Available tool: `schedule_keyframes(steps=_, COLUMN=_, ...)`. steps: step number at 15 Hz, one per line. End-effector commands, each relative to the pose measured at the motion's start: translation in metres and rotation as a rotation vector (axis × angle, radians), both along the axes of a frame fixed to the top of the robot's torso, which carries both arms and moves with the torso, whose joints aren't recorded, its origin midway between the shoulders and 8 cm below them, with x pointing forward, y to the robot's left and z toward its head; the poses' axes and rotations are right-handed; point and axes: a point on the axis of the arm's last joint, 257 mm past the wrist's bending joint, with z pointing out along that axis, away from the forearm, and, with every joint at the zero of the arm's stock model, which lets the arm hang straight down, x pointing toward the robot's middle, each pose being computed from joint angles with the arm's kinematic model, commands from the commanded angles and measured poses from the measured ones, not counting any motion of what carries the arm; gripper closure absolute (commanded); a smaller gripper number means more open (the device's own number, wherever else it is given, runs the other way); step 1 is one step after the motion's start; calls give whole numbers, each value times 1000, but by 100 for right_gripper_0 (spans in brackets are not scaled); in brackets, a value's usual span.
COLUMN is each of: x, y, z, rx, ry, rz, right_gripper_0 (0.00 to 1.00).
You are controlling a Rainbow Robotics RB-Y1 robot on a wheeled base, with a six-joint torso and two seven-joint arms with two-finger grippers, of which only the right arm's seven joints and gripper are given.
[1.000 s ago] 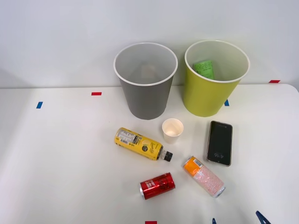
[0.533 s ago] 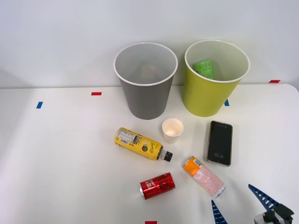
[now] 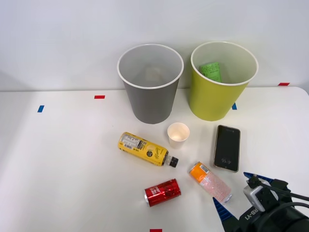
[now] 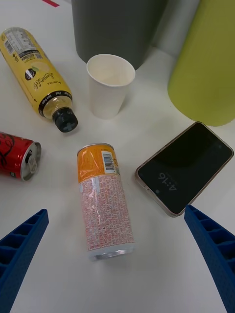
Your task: Put cans in the gray bin, plastic bottles in the light green bin
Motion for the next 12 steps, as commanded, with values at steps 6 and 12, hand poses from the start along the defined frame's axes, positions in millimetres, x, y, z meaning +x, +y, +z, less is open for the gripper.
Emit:
schedule_keyframes(steps=6, x=17, y=-5, z=-17, rx=-120, ry=260, rz=4, right_gripper_0=4)
schedule_keyframes(steps=12, x=27, y=29, z=8, rx=-79, ry=326, rz=92, right_gripper_0=7)
